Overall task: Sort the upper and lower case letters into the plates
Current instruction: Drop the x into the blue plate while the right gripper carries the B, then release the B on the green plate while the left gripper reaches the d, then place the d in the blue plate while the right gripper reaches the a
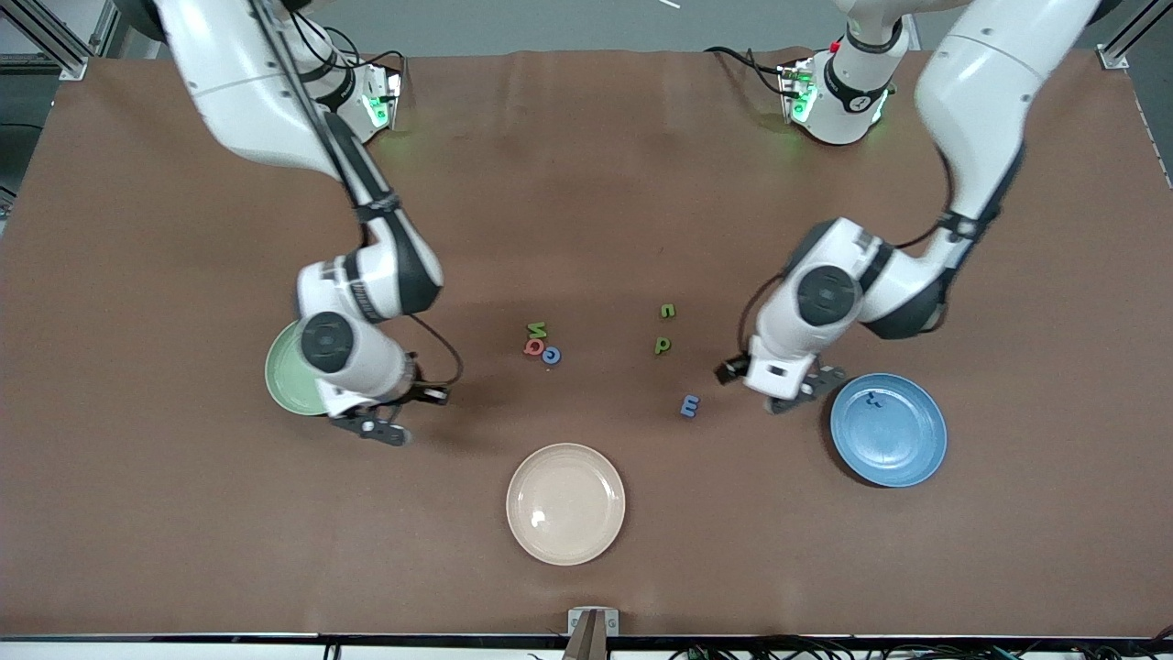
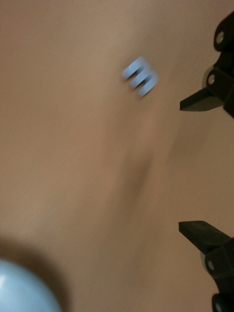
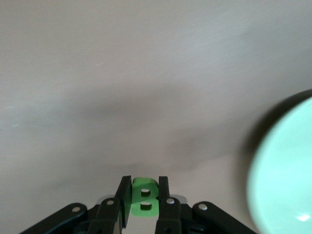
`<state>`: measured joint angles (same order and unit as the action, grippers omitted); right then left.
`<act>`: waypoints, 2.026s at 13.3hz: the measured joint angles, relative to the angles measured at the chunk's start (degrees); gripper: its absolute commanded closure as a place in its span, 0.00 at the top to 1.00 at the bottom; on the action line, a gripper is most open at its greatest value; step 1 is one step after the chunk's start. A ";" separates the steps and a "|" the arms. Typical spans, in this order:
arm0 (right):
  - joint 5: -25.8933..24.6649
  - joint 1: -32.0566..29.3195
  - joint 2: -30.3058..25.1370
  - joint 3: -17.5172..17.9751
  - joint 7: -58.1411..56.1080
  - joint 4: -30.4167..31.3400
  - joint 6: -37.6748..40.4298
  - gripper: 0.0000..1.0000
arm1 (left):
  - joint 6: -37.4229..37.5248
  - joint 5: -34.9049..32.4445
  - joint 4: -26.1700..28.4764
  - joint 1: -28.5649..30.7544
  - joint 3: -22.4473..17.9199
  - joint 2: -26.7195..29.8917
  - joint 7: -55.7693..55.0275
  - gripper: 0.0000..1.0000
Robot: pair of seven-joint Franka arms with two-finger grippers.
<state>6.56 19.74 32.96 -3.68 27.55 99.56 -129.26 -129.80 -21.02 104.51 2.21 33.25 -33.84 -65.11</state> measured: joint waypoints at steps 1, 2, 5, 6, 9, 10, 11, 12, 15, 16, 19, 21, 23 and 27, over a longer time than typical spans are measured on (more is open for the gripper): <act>0.00 -2.64 -2.22 -0.01 -4.87 2.74 0.16 0.00 | -1.86 -0.07 0.16 -2.25 -0.09 -0.54 -1.13 0.93; 0.00 -5.04 -4.16 -0.03 -9.01 5.52 0.16 0.00 | -3.68 -0.78 0.41 -3.81 -0.15 -1.23 -1.37 0.90; 0.00 -10.08 -8.12 0.01 -17.29 13.90 -2.03 0.00 | -5.46 -6.24 0.64 -6.88 -0.20 -3.70 -1.41 0.82; 0.00 -10.96 -9.02 0.03 -19.04 16.65 -3.70 0.01 | -5.61 -7.05 0.65 -7.49 -0.19 -4.33 -1.41 0.81; 0.00 -13.00 -10.24 0.04 -22.69 23.68 -9.71 0.02 | -6.04 -7.67 0.64 -9.94 -0.18 -5.35 -1.20 0.75; 0.00 -13.44 -10.23 0.04 -23.22 25.32 -11.69 0.11 | -6.17 -8.62 0.64 -10.65 -0.18 -5.50 -1.20 0.72; 0.00 -13.60 -10.23 0.05 -23.45 26.41 -12.88 0.29 | -6.18 -9.58 0.64 -11.06 -0.19 -5.61 -1.20 0.71; 0.00 -13.60 -10.23 0.09 -23.47 26.87 -13.27 0.65 | -6.19 -10.17 0.64 -11.18 -0.20 -5.75 -1.18 0.70; 0.00 -13.60 -10.27 0.30 -23.46 26.89 -13.39 1.00 | -6.26 -12.98 0.59 -11.14 -0.49 -6.41 -0.18 0.69; 0.03 -13.60 -10.31 0.33 -23.41 26.63 -13.20 1.00 | -6.39 -13.90 0.44 -11.08 -0.56 -6.87 -0.17 0.69; 0.16 -13.15 -10.95 1.07 -19.20 21.33 -6.07 1.00 | -6.67 -14.24 -0.82 -11.06 -0.64 -8.66 -0.17 0.62; 0.19 -9.56 -11.72 1.64 -11.09 17.34 -2.76 1.00 | -6.73 -14.25 -1.18 -11.05 -0.65 -9.35 -0.18 0.56; 0.38 -4.25 -11.74 1.93 -2.51 15.54 -2.72 1.00 | -6.74 -14.25 -1.34 -10.99 -0.66 -9.52 -0.19 0.44; 1.46 4.50 -9.09 2.07 11.02 15.44 -8.50 1.00 | -6.74 -14.25 -1.45 -10.59 -0.69 -9.52 -0.34 0.03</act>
<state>8.02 24.24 23.87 -1.61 38.56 115.00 -137.76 -136.54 -35.27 103.06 -8.38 32.56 -43.35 -65.45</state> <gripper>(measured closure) 0.000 0.604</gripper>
